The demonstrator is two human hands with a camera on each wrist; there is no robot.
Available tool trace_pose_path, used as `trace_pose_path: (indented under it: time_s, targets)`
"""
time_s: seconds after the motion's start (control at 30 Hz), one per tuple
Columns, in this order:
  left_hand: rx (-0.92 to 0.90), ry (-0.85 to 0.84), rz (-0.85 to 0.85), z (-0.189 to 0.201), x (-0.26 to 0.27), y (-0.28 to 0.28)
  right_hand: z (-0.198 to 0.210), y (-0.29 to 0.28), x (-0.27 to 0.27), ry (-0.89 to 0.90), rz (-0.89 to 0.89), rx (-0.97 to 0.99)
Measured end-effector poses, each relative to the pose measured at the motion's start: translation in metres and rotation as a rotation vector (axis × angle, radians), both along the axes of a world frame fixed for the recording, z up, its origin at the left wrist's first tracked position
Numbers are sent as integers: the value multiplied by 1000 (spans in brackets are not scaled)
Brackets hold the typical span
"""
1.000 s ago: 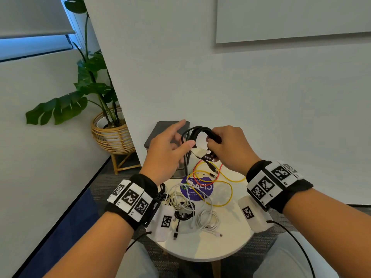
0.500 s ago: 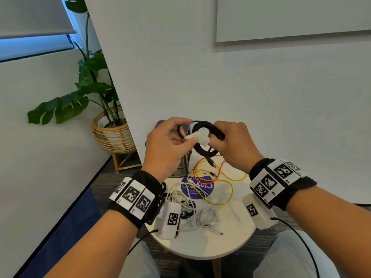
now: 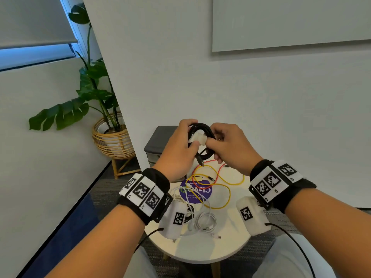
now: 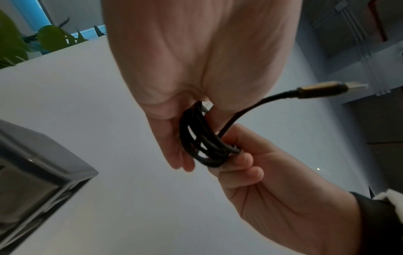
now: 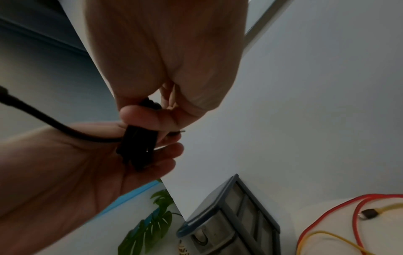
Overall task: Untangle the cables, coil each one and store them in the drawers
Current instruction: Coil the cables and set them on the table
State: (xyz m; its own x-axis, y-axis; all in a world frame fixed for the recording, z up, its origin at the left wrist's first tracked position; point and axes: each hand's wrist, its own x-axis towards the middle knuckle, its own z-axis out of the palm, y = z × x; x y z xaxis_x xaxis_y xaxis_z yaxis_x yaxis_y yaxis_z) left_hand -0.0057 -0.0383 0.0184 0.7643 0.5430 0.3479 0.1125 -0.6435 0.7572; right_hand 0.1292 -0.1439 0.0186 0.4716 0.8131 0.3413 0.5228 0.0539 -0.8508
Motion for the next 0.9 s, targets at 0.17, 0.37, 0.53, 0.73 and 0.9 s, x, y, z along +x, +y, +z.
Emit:
trace_pose_path:
  time_s: [0.17,0.37,0.53,0.73,0.9]
  targets:
    - [-143,-12,-29,4,1,-1,7,3,0,203,137,-48]
    - [-279,-41,67,6,-3,-6,13,1,6,710,295,-108]
    - [-351,-85,129,10,-7,-7,-1,-1,3,207,228,-182]
    - [-484,-101,168,1,-4,-3,-16,9,-3,-103,180,-139]
    - [-496,-115,163,4,-5,-4,-26,21,-10,-183,141,-149]
